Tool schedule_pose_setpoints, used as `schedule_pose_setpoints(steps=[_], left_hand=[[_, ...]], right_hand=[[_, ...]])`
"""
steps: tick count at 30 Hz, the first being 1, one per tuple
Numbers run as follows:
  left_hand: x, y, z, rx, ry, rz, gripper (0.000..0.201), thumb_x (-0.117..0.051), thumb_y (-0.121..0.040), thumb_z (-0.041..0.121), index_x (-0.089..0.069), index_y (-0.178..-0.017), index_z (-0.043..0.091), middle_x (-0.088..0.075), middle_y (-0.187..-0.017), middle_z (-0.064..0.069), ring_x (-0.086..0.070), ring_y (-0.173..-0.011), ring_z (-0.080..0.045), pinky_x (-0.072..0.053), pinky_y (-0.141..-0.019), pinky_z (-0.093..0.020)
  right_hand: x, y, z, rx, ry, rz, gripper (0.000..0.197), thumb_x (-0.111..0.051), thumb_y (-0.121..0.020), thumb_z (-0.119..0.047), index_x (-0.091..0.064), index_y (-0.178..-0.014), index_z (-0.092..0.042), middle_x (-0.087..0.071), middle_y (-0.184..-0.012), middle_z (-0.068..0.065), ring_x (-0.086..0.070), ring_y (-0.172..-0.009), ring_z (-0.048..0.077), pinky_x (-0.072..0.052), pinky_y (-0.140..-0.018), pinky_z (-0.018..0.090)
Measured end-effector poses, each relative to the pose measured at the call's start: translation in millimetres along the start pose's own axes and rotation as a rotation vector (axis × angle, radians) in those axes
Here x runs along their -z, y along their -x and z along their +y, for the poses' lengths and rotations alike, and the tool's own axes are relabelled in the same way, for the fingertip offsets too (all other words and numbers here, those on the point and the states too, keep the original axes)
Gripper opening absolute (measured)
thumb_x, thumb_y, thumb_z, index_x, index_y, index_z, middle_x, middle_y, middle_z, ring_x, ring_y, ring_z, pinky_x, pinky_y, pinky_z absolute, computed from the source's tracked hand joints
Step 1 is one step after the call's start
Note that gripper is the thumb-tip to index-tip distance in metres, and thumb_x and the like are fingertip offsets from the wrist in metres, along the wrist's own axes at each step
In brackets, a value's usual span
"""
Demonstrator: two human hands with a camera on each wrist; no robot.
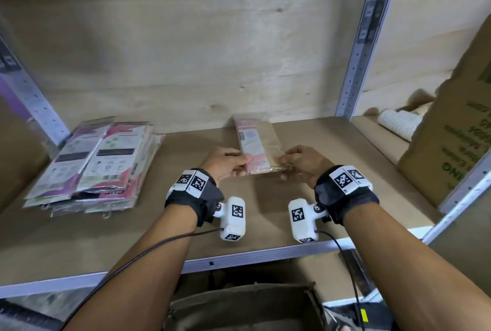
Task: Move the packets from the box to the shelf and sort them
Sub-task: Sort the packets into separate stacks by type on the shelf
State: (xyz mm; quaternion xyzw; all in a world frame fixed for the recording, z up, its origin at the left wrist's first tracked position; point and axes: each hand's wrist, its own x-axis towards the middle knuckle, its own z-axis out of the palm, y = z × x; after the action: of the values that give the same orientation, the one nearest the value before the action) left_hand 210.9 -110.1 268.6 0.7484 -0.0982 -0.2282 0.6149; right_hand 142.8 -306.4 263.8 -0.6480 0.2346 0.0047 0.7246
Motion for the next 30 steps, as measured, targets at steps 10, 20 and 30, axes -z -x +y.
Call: schedule_pose_setpoints(steps=[10,20,30], left_hand=[[-8.5,7.4,11.6,0.231,-0.206,0.020,0.028,-0.072,-0.090,0.012,-0.059,-0.113,0.001,-0.060,-0.126,-0.025,-0.064,-0.115,-0.035,-0.055,-0.097,-0.042],[-51.4,0.3,17.0,0.248,-0.139,-0.113,0.036,-0.064,-0.096,0.012,-0.055,-0.129,-0.001,-0.061,-0.131,-0.024,-0.063,-0.115,-0.030,-0.053,-0.091,-0.030],[-124.6,-29.3,31.7,0.198,-0.101,-0.192,0.037,-0.062,-0.096,0.006,-0.055,-0.132,-0.001,-0.062,-0.129,-0.020,-0.062,-0.120,-0.029,-0.053,-0.090,-0.028]], right_hand=[[7.3,-5.5,5.9,0.032,0.478,0.088,0.015,-0.077,-0.082,-0.011,-0.063,-0.084,-0.010,-0.062,-0.080,0.008,-0.056,-0.068,0.017,-0.047,-0.053,0.026],[45.4,4.9,-3.0,0.059,0.593,0.144,0.017,-0.075,-0.085,-0.017,-0.069,-0.096,-0.006,-0.066,-0.081,0.005,-0.056,-0.063,0.013,-0.039,-0.052,0.024],[110.7,-0.4,-4.4,0.038,0.587,0.272,0.027,-0.071,-0.084,-0.020,-0.067,-0.105,-0.004,-0.066,-0.087,0.014,-0.056,-0.068,0.024,-0.046,-0.067,0.035]])
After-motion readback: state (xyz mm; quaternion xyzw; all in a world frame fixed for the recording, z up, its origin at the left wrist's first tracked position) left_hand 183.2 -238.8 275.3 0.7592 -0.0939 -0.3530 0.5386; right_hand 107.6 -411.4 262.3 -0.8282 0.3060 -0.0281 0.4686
